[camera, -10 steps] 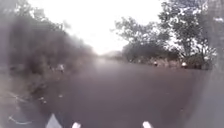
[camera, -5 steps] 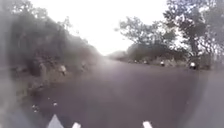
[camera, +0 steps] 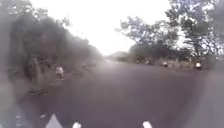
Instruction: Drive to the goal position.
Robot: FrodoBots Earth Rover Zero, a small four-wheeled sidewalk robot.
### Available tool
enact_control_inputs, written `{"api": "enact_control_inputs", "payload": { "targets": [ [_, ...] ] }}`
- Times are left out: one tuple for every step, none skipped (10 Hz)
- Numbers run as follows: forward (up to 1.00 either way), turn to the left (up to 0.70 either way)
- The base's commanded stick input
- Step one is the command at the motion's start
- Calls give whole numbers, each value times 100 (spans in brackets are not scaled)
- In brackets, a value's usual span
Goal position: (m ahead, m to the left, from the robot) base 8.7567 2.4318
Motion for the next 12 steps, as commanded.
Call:
{"api": "enact_control_inputs", "payload": {
  "targets": [
    [70, 0],
    [70, 0],
    [70, 0],
    [70, 0],
    [70, 0],
    [70, 0],
    [70, 0],
    [70, 0],
    [70, 0],
    [70, 0],
    [70, 0],
    [70, 0]
  ]
}}
